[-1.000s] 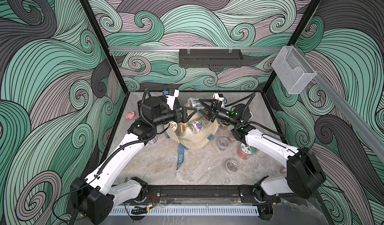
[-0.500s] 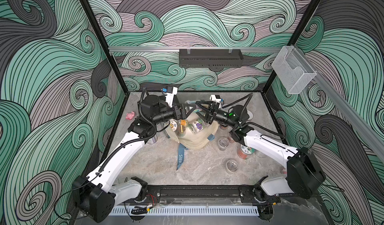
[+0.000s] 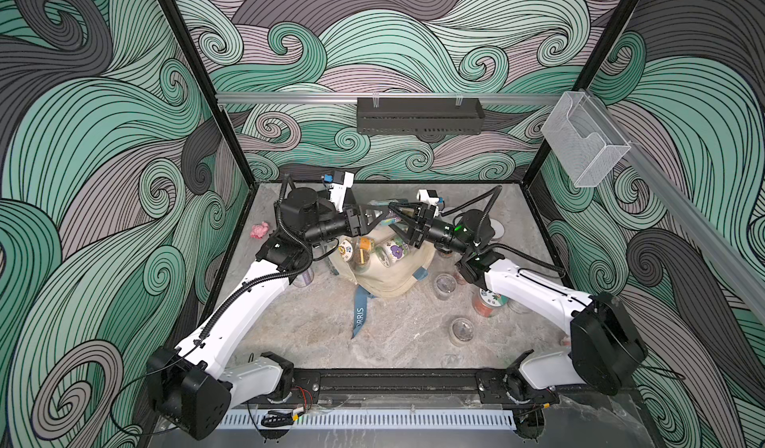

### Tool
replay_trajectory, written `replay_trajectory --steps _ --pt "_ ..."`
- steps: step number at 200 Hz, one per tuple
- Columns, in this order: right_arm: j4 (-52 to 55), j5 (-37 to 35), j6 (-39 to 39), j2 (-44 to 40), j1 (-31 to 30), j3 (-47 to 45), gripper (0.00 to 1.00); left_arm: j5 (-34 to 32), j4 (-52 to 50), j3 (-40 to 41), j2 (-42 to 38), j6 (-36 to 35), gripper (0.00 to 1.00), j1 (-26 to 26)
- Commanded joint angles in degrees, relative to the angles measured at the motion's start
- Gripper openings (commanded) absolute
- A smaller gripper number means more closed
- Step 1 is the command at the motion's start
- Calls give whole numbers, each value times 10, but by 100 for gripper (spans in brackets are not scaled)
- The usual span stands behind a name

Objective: Take out the seed jars from the canvas bag
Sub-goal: Place the seed jar at the center of the board.

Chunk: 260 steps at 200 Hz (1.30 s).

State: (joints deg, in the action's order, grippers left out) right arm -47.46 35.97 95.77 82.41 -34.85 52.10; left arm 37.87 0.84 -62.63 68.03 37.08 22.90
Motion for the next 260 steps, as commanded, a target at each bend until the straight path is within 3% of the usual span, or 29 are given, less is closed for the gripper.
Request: replay_trajectory --steps 1,32,53,78,130,199,260 --pt "-18 1 -6 6 -3 10 56 12 12 -1 -14 1 64 -6" --pt "-6 1 -16 2 -3 10 67 -5 -8 -3 -28 -7 62 -7" --pt "37 -4 -49 -16 -1 6 77 -51 -61 -7 -47 -16 57 -9" --pt "134 -11 -119 -56 8 4 87 -125 -137 -1 -89 -9 56 -14" --pt "374 -43 -291 -146 23 27 97 -264 -287 8 -187 -6 54 -41" --pt "523 -63 -400 -190 38 41 99 -274 -443 -11 -151 -26 46 -216" --pt "599 -69 -467 -220 50 61 99 -343 -604 18 -193 10 47 -244"
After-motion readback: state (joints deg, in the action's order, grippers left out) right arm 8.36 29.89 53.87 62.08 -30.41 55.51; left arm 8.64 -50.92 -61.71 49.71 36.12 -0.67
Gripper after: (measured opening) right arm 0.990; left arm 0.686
